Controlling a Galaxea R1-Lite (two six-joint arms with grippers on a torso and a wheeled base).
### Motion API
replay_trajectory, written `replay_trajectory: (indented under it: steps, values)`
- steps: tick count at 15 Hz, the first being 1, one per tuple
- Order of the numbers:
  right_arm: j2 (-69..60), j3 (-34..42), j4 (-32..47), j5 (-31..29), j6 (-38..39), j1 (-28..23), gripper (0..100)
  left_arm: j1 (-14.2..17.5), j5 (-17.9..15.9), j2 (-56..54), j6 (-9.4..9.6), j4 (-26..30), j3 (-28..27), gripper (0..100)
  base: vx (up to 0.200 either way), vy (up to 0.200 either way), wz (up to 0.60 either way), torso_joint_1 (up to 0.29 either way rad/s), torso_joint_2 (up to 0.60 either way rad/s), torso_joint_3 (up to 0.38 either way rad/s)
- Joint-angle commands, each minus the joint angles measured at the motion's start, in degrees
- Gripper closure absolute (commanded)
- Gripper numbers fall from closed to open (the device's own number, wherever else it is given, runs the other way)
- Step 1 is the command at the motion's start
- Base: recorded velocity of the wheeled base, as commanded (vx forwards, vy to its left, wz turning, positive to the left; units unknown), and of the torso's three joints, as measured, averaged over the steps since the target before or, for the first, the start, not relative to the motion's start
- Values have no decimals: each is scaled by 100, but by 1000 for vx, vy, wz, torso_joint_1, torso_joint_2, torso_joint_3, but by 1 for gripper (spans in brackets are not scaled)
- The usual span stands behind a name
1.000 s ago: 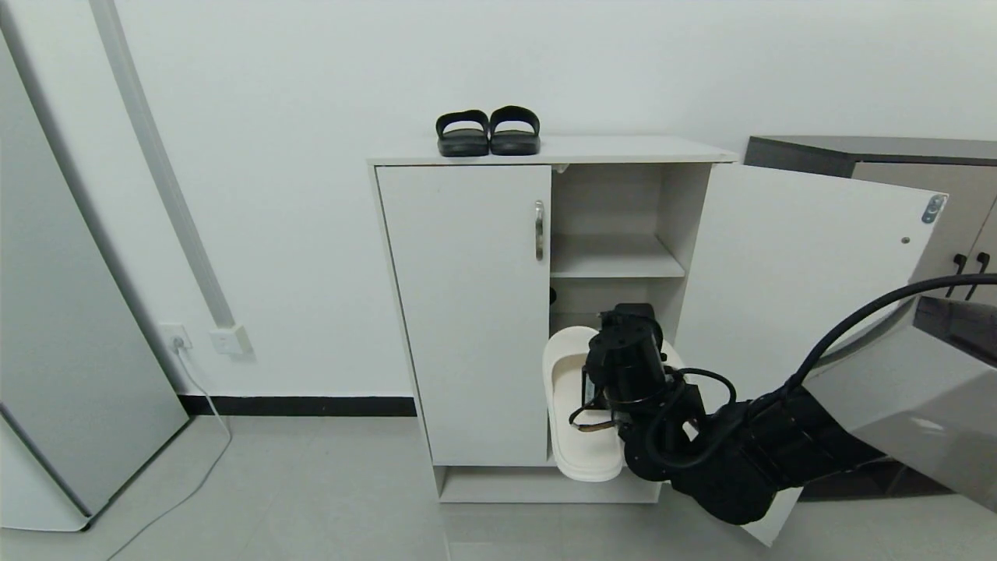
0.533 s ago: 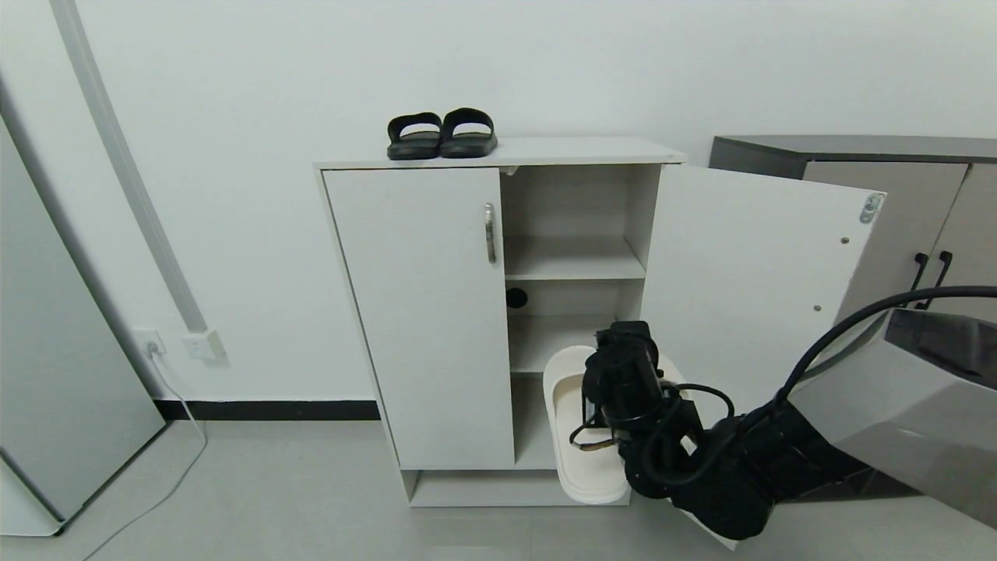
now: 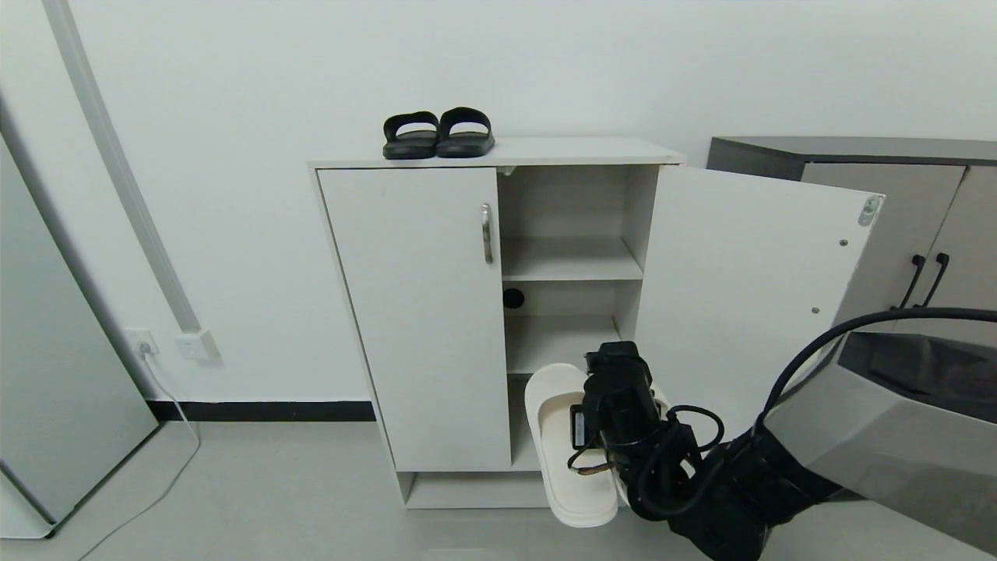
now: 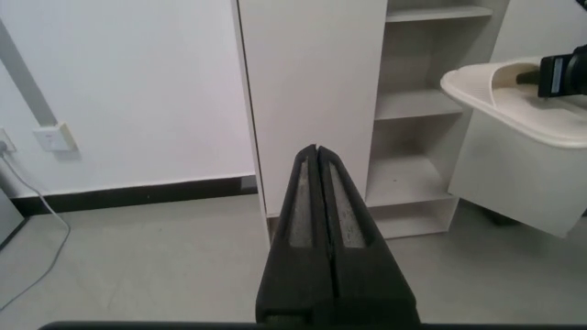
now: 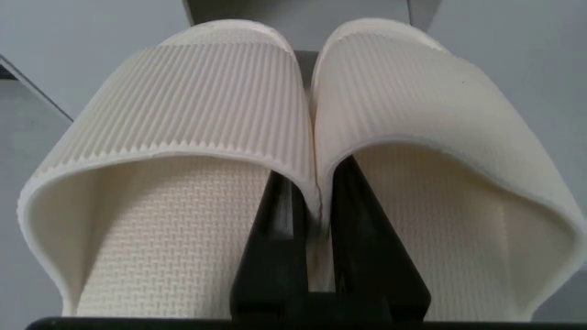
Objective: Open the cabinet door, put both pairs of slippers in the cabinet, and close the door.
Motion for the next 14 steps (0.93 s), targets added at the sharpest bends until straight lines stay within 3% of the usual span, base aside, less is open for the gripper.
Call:
replay_trajectory:
  steps: [1,9,14]
  values:
    - [200,28,-132,23,-12,23,100,0,-1,16,-1,-1,0,100,0,0,0,0,0,0]
    - [305,-33,-176,217,-3,32,100,0,-1,16,-1,-1,0,100,0,0,0,0,0,0]
    - [622,-420,-158,199,-47,-3,100,0,-1,16,8,8,0,100,0,0,0,1,4,-148]
